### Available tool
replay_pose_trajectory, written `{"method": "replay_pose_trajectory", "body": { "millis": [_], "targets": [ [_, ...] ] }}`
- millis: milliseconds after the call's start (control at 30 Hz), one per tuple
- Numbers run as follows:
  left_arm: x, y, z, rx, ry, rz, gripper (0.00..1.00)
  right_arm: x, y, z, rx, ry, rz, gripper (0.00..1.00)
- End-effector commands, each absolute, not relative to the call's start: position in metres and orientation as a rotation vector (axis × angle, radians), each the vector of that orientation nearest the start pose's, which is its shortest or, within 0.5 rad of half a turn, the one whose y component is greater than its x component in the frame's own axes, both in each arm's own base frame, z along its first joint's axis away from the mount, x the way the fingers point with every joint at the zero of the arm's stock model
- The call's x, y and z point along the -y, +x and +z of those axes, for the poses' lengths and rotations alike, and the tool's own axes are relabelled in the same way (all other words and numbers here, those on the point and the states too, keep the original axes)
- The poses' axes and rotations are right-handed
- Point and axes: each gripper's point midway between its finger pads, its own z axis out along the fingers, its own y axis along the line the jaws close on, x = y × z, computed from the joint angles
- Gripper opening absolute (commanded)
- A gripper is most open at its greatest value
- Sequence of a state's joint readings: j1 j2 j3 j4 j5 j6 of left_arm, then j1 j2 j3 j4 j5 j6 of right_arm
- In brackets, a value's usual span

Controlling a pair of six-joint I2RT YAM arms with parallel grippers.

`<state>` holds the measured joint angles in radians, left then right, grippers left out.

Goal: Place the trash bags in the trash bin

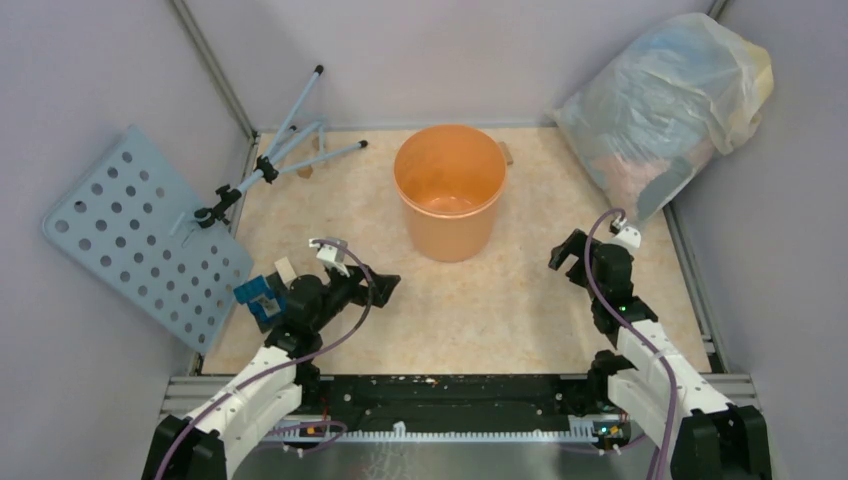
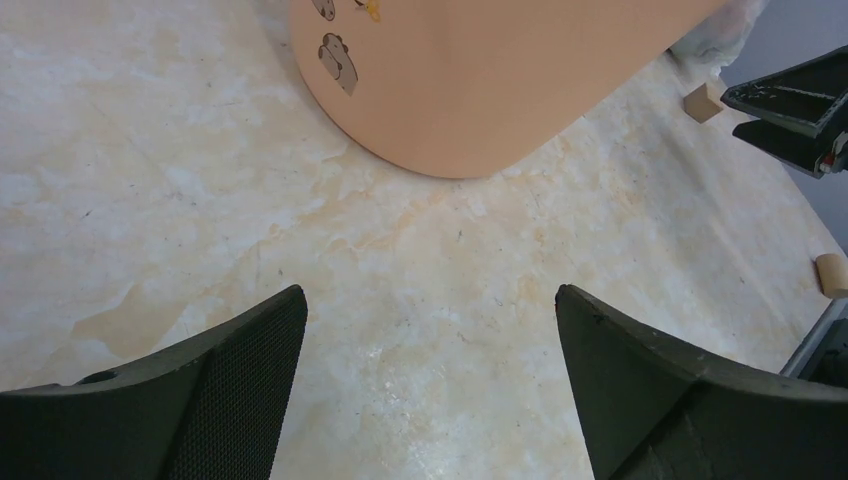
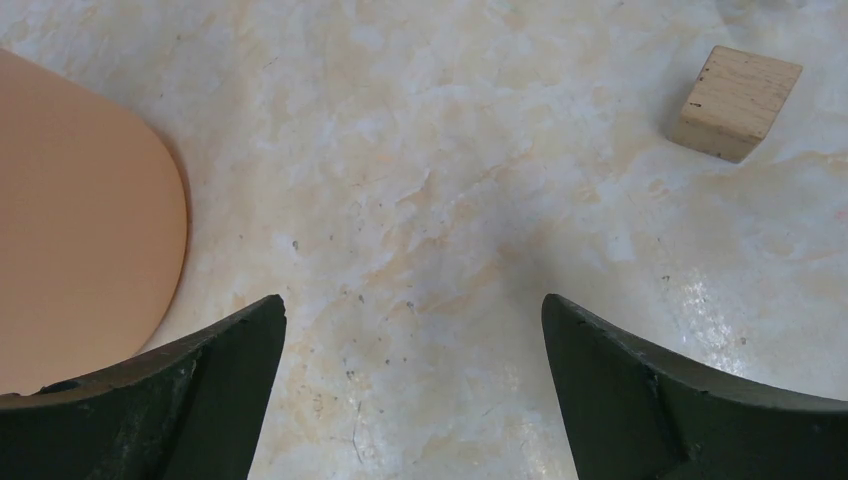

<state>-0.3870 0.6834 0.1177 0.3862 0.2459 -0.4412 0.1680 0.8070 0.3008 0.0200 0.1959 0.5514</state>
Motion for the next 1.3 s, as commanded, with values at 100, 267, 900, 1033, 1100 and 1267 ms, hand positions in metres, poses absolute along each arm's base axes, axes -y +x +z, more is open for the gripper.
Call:
{"method": "replay_pose_trajectory", "body": {
  "millis": [100, 267, 900, 1033, 1100, 1267],
  "targets": [
    [0.178, 0.236, 0.143, -1.719, 0.264, -0.878, 0.99, -0.037, 0.287, 0.095, -1.965, 0.496, 0.263, 0.99],
    [0.193, 0.223, 0.146, -1.679, 0.391, -0.964, 0.99, -0.039, 0.288, 0.1, -1.954, 0.472, 0.271, 0.99],
    [0.22, 0.207, 0.149, -1.669, 0.388, -1.041, 0.99, -0.037, 0.303, 0.228, -1.875, 0.361, 0.232, 0.95],
    [0.236, 0.205, 0.153, -1.672, 0.298, -1.088, 0.99, -0.034, 0.317, 0.269, -1.848, 0.347, 0.205, 0.95],
    [0.248, 0.207, 0.156, -1.674, 0.275, -1.092, 0.99, -0.036, 0.323, 0.283, -1.831, 0.348, 0.22, 0.95],
    [0.29, 0.216, 0.169, -1.664, 0.309, -1.126, 0.99, -0.044, 0.329, 0.299, -1.808, 0.34, 0.275, 0.94]
  ]
}}
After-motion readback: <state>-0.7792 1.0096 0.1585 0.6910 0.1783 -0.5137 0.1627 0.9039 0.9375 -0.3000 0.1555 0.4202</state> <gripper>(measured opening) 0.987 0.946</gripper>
